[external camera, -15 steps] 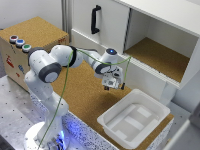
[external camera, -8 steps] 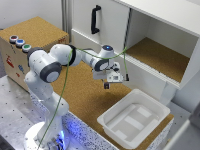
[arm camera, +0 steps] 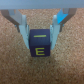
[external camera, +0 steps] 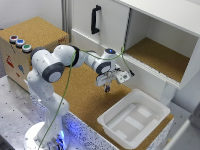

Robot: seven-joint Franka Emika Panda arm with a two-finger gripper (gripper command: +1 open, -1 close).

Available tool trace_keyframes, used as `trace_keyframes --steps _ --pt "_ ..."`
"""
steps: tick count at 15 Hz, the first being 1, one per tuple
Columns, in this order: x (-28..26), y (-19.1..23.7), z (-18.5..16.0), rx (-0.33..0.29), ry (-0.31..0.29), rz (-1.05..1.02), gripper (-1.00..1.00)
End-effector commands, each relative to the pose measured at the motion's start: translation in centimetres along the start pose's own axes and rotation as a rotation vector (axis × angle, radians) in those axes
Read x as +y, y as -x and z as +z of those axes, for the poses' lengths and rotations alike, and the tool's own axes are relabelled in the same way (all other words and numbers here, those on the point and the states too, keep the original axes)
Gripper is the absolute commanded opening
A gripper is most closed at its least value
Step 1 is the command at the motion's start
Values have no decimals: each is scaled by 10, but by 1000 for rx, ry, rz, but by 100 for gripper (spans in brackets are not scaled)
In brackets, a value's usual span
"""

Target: Grasp the purple block, then turn it left

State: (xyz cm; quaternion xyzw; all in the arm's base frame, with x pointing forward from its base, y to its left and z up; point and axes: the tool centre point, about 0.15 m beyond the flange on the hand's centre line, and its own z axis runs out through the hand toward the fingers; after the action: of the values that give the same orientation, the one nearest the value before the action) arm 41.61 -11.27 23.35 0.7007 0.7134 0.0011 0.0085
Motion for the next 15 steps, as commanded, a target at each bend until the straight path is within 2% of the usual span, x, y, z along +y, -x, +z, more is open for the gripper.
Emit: trace_keyframes --steps 1,2,5,7,10,13,15 --pt "44 -7 18 -6 -96 -59 -100" --pt "44 -7 15 1 -91 -51 100" --pt "38 -8 -1 12 -77 -62 100" --pt "31 -6 -26 36 -61 -72 100" --pt "7 -8 -60 92 -71 -72 100" --pt "-20 -17 -77 133 -93 -23 100" --pt "-34 -29 -76 106 -106 118 100"
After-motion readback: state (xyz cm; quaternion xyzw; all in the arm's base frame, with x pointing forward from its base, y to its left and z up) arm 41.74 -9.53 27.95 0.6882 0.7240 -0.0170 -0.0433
